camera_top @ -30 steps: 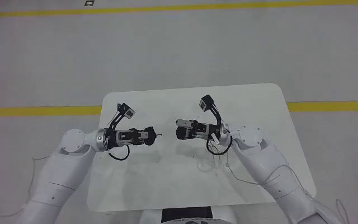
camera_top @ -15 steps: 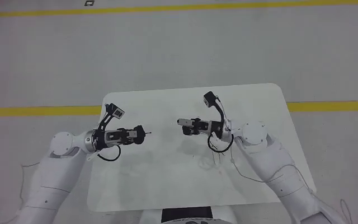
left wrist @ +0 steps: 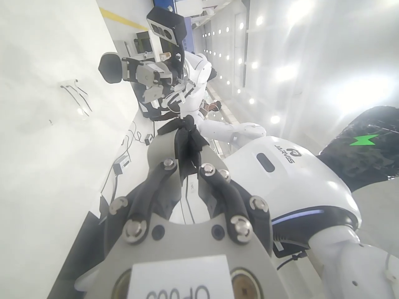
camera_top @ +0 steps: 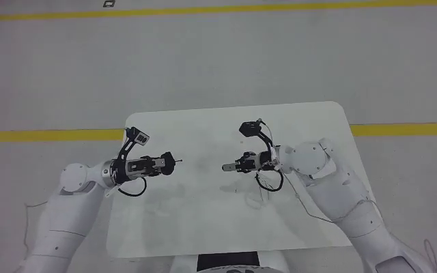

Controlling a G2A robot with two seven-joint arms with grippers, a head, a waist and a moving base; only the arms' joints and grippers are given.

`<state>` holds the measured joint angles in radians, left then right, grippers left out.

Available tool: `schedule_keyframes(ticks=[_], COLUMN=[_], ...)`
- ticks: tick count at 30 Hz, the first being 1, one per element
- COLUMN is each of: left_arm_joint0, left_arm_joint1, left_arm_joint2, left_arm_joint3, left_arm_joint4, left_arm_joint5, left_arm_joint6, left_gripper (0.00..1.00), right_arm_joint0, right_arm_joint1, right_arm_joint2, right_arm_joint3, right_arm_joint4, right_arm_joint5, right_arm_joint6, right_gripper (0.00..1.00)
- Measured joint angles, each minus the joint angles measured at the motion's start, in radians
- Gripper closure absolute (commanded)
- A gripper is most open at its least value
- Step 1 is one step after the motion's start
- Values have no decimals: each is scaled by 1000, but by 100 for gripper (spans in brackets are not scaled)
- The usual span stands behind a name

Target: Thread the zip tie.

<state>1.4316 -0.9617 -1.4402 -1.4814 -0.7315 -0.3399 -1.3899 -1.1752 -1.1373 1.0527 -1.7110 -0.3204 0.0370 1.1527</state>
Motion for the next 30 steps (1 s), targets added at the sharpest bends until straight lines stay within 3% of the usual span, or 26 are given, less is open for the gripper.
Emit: schedule_keyframes(ticks=[4,9,15,24,28,30], left_arm_joint0=[2,-15,-48,-50,-50,-50], left_arm_joint1=[-2,-8,-15,-15,-15,-15], left_arm_joint2=[13,46,94,96,96,96], left_arm_joint3=[-20,-20,-19,-21,-21,-21], left_arm_joint4=[-4,-29,-23,-17,-17,-17], left_arm_joint5=[12,15,5,2,2,2], left_arm_joint6=[38,55,67,64,64,64], left_gripper=[100,100,100,100,100,100], right_arm_joint0=[3,24,42,42,48,59], right_arm_joint1=[4,17,17,18,17,14], right_arm_joint2=[-11,-82,-147,-160,-224,-248], right_arm_joint3=[-14,-93,-111,-101,-62,-35], right_arm_joint4=[-32,-350,-555,-586,-762,-795], right_arm_joint5=[3,91,170,171,214,242], right_arm_joint6=[3,141,225,222,238,238], right_gripper=[0,0,0,0,0,0])
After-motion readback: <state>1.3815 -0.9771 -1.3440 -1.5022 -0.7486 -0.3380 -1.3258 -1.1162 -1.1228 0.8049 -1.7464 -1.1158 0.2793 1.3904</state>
